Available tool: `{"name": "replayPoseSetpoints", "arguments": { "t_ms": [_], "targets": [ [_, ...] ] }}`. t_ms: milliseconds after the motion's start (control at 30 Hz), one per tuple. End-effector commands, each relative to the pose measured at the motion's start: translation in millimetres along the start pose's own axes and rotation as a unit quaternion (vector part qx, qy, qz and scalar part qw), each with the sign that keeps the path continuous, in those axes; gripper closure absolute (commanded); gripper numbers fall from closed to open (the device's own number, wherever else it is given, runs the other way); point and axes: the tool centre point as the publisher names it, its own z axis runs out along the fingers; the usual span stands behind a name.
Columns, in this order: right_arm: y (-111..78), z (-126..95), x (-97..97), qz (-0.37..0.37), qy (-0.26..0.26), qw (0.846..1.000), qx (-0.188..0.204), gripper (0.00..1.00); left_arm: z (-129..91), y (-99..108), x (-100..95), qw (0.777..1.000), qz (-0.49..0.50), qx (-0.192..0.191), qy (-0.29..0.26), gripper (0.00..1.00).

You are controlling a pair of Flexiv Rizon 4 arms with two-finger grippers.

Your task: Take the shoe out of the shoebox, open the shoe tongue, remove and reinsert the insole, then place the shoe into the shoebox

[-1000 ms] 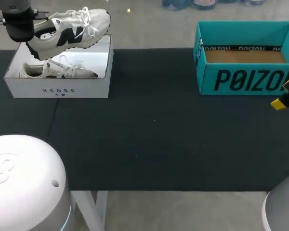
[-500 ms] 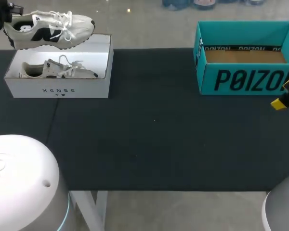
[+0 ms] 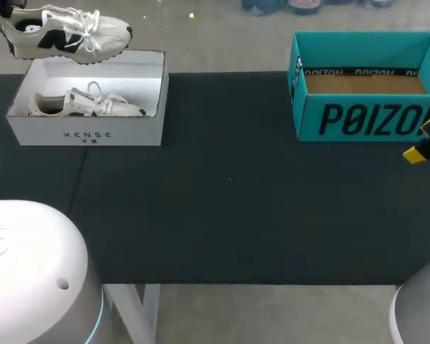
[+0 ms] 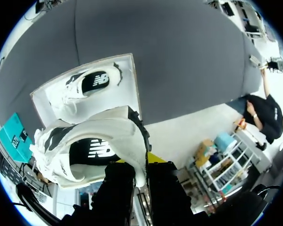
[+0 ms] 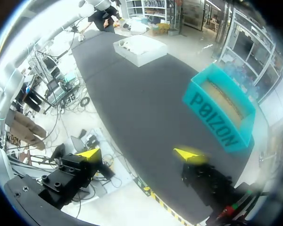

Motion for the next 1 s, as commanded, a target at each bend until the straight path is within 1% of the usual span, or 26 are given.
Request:
{"name": "replayPoseSetpoints", "arguments": {
  "t_ms": [33,167,333,700,1000],
  "targets": [
    [2.2,1.0,-1.7,0.001,0.001,1.0,0.003,0.0,20.8,5.8,-8.5,1.0,0.007,0.005,-0.001,1.0],
    [2.2,1.0,-1.7,0.001,0.001,1.0,0.003,0.0,37.6,1.5,-19.3,1.0,0.019,0.013,-0.003,1.0],
    [2.2,1.0,-1.7,0.001,0.001,1.0,0.003,0.0,54.0,-1.4,-25.8,1.0,0.021,0.017,-0.006,1.0],
    [2.2,1.0,-1.7,0.001,0.001,1.0,0.003,0.0,69.5,13.1,-8.1,1.0,-0.008,0.017,-0.004,1.0],
    [2.2,1.0,-1.7,0.001,0.001,1.0,0.003,0.0,90.6,14.5,-7.3,1.0,-0.021,0.022,-0.006,1.0]
  ]
}}
